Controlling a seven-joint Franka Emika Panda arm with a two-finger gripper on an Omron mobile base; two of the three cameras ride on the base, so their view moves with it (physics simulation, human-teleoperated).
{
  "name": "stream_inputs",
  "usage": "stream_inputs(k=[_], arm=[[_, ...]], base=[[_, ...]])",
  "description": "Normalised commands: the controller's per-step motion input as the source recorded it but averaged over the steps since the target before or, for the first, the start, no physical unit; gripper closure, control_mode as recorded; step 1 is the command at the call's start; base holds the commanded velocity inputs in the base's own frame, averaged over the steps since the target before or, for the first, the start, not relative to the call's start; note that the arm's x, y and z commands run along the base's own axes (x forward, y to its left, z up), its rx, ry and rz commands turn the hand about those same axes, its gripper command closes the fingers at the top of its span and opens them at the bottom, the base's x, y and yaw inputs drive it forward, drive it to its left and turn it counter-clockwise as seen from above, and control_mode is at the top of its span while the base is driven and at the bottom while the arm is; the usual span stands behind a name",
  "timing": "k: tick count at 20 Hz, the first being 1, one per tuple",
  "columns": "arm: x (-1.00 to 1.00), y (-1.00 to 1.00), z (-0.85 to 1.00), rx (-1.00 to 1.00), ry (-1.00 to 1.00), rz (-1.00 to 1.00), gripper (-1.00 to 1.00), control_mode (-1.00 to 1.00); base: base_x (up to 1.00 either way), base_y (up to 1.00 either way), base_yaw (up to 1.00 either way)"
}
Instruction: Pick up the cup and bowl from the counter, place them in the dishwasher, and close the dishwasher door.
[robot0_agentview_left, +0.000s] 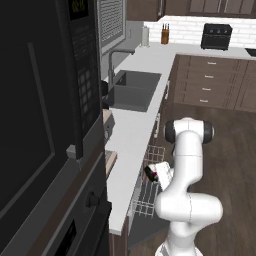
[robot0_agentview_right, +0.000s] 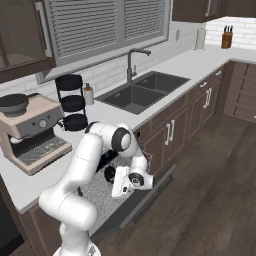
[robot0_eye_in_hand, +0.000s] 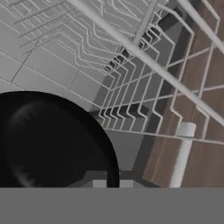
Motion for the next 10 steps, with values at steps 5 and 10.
stream_inputs(k=[5, 10], arm=[[0.04, 0.26, 0.00, -0.10, 0.31, -0.20, 1.00, -1.00], [0.19, 0.12, -0.07, -0.12, 0.38, -0.17, 1.00, -1.00]], base=[[0.00, 0.00, 0.00], [0.00, 0.00, 0.00]])
